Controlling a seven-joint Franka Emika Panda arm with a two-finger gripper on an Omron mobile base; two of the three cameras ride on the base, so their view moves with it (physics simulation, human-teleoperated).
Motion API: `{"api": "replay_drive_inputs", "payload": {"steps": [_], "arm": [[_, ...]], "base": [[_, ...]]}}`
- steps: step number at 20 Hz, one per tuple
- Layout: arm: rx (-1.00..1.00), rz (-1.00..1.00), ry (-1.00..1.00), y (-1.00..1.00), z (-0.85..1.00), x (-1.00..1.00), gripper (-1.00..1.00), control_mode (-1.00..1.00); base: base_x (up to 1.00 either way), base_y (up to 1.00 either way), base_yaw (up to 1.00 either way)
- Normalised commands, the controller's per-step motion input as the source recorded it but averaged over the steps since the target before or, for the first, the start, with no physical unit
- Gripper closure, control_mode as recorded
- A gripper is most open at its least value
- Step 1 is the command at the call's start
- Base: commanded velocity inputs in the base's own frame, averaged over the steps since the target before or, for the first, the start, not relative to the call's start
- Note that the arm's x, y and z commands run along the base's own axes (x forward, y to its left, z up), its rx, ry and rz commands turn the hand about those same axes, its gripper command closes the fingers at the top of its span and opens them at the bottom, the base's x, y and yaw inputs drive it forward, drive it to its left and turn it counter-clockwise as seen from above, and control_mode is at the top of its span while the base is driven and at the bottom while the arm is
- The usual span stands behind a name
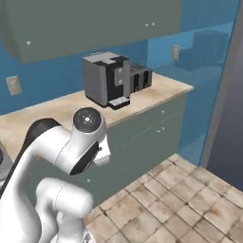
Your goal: Take the chicken drumsticks from the pan and place one on each plate on the dining counter.
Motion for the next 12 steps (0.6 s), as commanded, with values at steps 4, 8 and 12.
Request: {"api": "replay_drive_inputs", "payload": {"steps": [4, 8, 12], "arm": [[0.0, 0.0, 0.0, 0.0, 0.0, 0.0, 1.0, 1.0], [0.0, 0.0, 0.0, 0.0, 0.0, 0.0, 1.0, 1.0], [0.0, 0.0, 0.0, 0.0, 0.0, 0.0, 1.0, 1.0]], "base": [[0.0, -0.08, -0.9], [0.0, -0.06, -0.91], [0.0, -0.22, -0.89]]}}
